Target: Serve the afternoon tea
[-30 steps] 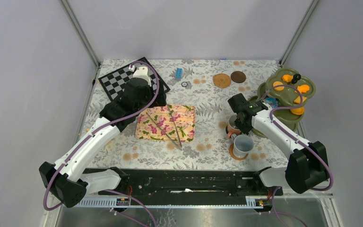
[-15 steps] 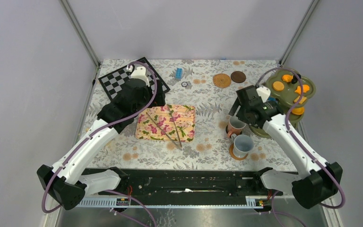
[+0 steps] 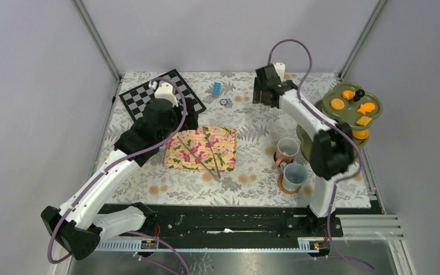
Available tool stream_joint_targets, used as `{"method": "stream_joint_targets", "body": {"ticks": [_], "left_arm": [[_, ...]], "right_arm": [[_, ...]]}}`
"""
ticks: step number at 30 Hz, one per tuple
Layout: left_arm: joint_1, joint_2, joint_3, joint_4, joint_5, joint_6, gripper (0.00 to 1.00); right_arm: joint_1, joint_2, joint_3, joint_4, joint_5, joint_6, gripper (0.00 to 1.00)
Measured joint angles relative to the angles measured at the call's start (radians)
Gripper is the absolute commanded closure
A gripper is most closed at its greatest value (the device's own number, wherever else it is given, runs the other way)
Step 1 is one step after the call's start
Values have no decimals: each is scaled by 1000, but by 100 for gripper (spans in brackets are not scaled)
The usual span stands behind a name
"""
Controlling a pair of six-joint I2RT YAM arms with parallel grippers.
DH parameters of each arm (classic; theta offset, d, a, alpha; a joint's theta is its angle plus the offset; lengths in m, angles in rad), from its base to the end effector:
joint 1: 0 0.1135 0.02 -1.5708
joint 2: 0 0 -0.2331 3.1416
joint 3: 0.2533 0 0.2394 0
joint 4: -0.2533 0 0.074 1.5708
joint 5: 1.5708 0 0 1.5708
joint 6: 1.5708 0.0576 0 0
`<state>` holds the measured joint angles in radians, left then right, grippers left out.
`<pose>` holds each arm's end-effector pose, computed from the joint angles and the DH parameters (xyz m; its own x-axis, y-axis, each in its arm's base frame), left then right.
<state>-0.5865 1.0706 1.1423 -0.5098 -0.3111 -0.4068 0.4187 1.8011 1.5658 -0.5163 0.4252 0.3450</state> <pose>0.2194 -0.1246 0.3398 -0.4416 -0.1588 -0.8830 0.1321 0.9620 -0.2390 0.3797 0.1429 0.2584 -0.6192 0.0617 -0.7828 0.1216 0.9924 -0.0180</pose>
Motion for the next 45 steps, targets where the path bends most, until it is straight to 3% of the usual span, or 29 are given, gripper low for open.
{"method": "stream_joint_targets", "body": {"ticks": [2, 4, 10, 13, 16, 36, 45], "left_arm": [[0, -1, -6, 6, -5, 4, 1], [0, -1, -8, 7, -6, 7, 1], [0, -1, -8, 11, -5, 10, 1], [0, 0, -8, 11, -3, 11, 1], [0, 0, -8, 11, -3, 11, 1], [0, 18, -8, 11, -3, 14, 1], [0, 18, -8, 11, 2, 15, 1]], "right_arm": [[-12, 161, 164, -34, 63, 14, 11], [-34, 308, 337, -61, 116, 26, 30], [-109, 607, 765, -156, 248, -29, 65], [-146, 726, 935, -185, 275, -73, 66], [-179, 797, 996, -191, 275, -106, 66], [-251, 903, 940, -179, 152, -179, 69], [-255, 830, 827, -192, 80, -168, 70]]}}
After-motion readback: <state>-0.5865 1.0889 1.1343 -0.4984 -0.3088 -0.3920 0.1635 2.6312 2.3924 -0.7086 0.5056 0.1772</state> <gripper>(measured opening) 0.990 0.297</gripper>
